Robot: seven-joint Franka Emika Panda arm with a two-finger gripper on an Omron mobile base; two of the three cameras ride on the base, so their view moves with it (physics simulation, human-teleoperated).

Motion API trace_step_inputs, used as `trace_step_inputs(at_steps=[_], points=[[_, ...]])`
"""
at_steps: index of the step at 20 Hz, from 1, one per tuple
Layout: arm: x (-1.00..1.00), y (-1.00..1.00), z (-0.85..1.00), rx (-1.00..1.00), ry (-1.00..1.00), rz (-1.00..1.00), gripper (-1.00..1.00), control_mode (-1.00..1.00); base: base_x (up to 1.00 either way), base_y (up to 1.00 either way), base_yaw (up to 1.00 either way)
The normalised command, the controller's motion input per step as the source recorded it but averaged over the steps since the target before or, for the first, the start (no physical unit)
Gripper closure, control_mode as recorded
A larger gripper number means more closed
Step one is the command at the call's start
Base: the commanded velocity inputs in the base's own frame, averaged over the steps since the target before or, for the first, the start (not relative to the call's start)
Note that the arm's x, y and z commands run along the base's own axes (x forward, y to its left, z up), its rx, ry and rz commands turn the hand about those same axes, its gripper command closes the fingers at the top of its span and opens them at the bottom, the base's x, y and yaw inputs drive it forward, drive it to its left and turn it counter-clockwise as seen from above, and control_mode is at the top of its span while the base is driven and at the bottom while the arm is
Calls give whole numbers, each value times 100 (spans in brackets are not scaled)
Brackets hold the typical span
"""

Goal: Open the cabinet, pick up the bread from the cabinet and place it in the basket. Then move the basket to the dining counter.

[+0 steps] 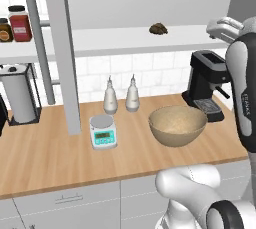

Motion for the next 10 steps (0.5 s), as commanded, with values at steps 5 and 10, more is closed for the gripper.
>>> trace_step_inputs(at_steps=[5,10], points=[[6,18,-1,-6,-1,8,-100,-100,0,0,0],[94,12,11,-9,3,0,-100,-100,0,0,0]])
